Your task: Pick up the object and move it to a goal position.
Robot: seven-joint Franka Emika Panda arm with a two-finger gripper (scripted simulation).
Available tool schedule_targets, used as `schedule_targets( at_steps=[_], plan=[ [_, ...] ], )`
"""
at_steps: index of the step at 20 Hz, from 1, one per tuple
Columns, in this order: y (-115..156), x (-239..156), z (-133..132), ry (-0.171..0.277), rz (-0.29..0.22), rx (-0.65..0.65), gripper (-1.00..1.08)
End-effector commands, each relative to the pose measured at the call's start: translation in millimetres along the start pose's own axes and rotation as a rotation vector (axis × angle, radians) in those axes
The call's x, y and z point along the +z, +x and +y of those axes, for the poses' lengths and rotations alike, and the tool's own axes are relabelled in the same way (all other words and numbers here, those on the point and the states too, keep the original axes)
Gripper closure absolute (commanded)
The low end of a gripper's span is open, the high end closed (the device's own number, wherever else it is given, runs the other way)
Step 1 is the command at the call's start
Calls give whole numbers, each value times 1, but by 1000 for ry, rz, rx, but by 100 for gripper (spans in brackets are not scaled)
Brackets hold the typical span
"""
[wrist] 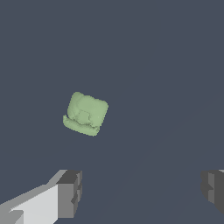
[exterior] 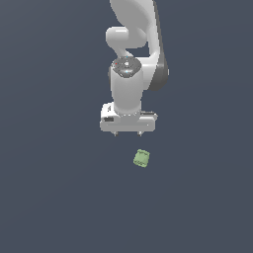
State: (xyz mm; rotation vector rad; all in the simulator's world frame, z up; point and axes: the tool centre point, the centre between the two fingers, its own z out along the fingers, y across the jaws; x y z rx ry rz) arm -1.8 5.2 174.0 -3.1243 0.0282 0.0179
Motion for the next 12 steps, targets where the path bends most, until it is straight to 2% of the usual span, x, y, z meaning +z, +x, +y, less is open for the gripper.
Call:
schedule_targets(
  at_steps=[1,12],
  plan=[
    [0,0,0,0,0,0,-92],
    [7,-2,1,-1,8,33,-92]
  ],
)
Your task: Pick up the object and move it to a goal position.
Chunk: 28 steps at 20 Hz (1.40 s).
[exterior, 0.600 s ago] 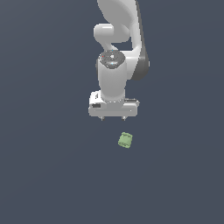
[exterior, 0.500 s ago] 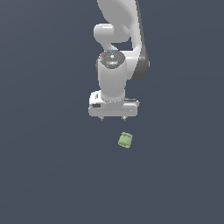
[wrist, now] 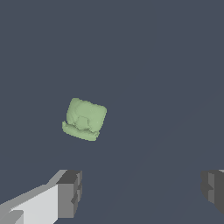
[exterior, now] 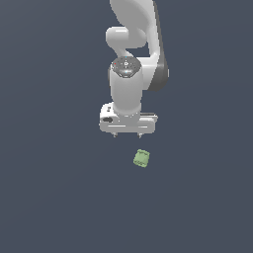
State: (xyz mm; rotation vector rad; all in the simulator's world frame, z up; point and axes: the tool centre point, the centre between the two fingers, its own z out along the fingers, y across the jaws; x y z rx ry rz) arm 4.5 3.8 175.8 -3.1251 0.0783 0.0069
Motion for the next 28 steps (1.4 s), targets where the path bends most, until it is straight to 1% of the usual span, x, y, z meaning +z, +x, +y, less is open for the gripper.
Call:
schedule_targets(
  at_steps=[1,6,11,22,28],
  plan=[
    [0,0,0,0,0,1,-92],
    [3,5,-4,-1,0,19,-92],
    [9,16,-13,-2,1,61,-92],
    [27,62,-50,-10,4,221,-92],
    [32,80,-64,-13,6,281,-92]
  ],
)
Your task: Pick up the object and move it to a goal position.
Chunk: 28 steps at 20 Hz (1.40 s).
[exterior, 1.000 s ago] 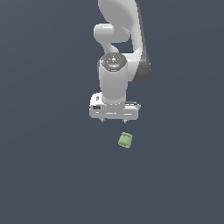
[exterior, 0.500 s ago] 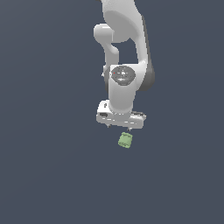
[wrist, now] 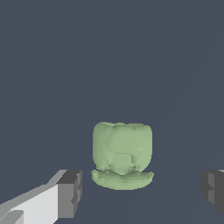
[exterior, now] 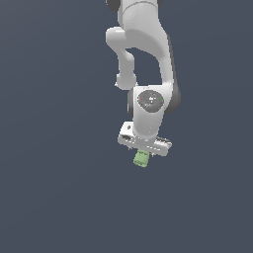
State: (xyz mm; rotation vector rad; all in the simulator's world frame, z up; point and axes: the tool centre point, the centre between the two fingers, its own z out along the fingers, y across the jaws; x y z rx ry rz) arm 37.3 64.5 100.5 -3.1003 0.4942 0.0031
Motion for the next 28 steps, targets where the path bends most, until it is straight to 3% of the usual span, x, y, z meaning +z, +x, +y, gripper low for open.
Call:
schedule_targets(
  at_steps=[1,11,26,27,28],
  plan=[
    [1,6,-5,-1,2,21,-92],
    [0,14,-9,-2,1,35,-92],
    [1,61,-9,-2,2,39,-92],
    [1,61,-9,-2,2,39,108],
    [1,61,-9,-2,2,39,108]
  ],
)
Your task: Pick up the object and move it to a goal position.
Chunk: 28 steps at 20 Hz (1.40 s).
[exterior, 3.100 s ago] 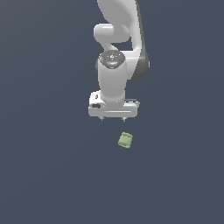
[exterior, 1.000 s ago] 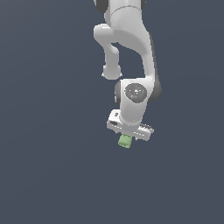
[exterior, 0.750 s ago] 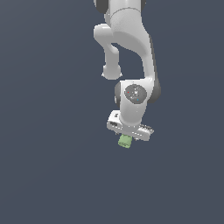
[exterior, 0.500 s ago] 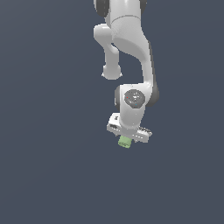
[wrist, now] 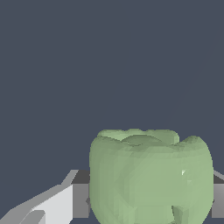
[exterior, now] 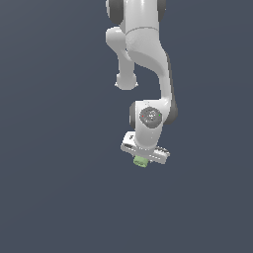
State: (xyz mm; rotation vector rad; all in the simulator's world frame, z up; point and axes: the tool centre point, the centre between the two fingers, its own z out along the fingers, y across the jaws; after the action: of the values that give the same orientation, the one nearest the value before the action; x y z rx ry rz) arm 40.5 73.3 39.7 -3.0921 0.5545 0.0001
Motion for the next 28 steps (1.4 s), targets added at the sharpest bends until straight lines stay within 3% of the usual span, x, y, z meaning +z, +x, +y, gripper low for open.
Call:
schedule_targets(
  at_steps=[1,16,22,28],
  plan=[
    [0,0,0,0,0,0,108],
    [-2,-6,10,0,0,0,108],
    [-7,-23,35,0,0,0,108],
    [-17,-52,79,1,0,1,108]
  ],
)
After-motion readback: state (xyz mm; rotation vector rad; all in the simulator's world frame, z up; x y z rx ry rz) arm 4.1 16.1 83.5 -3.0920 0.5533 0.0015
